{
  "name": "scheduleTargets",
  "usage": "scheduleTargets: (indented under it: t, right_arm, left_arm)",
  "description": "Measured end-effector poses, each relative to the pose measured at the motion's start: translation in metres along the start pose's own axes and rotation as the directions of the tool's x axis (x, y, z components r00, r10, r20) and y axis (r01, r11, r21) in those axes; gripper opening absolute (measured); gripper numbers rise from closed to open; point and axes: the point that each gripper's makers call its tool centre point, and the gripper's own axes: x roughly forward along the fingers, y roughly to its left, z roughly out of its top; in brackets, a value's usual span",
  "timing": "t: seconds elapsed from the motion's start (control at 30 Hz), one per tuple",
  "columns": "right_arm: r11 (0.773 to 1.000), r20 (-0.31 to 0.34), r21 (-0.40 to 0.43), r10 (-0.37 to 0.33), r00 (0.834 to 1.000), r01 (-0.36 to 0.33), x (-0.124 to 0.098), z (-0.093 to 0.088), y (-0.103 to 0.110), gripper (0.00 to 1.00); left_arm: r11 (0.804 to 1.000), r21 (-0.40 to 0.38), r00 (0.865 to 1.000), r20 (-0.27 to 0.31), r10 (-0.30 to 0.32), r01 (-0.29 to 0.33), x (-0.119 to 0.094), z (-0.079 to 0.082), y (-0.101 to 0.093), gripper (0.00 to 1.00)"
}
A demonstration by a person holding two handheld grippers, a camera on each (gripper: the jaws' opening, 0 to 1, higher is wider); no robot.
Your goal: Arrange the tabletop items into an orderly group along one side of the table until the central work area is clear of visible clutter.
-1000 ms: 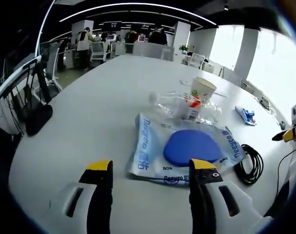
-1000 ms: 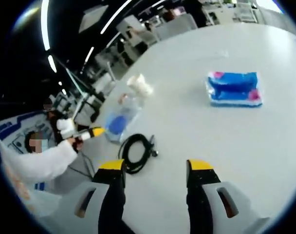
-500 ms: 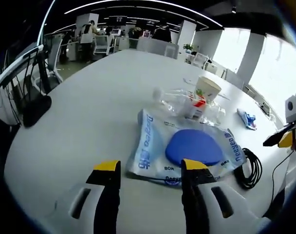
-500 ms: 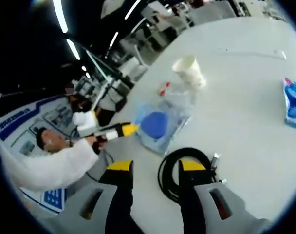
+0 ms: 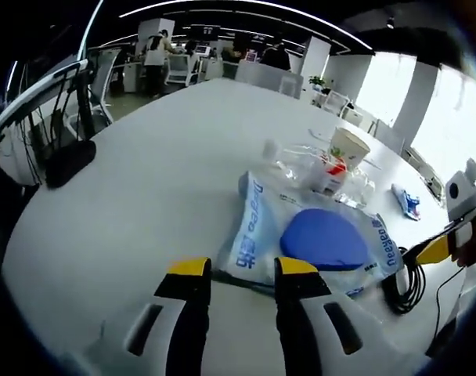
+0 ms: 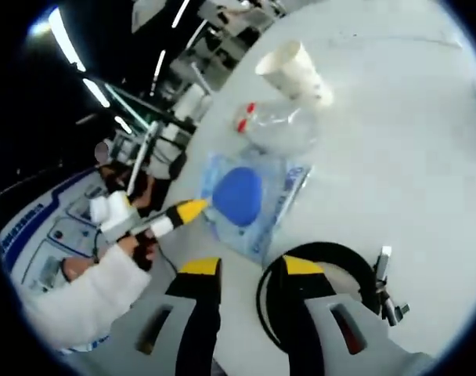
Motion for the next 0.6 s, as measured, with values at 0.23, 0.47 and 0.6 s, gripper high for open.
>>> scheduleTargets:
  t: [0.23, 0.47, 0.6]
  right_arm:
    - [0.999, 0.015, 0.030, -0.026, 1.000, 0.026, 0.010, 0.002, -0.006, 0.15]
    - [0.997, 0.014, 0.066, -0.036, 0.999, 0.035, 0.011, 0.002, -0.013, 0.03]
    - [0.998, -0.012, 0.061, -0.032, 0.999, 0.033, 0.011, -0.004, -0.012, 0.00]
  left_arm:
    - [1.000, -0.005, 0.999, 0.024, 0.026, -0.026, 0.003, -0.001, 0.011, 0.14]
    - [0.999, -0.045, 0.999, 0.037, 0.021, -0.019, -0.001, -0.002, 0.011, 0.07]
    - [1.000, -0.026, 1.000, 0.018, 0.017, -0.016, -0.001, -0.003, 0.007, 0.02]
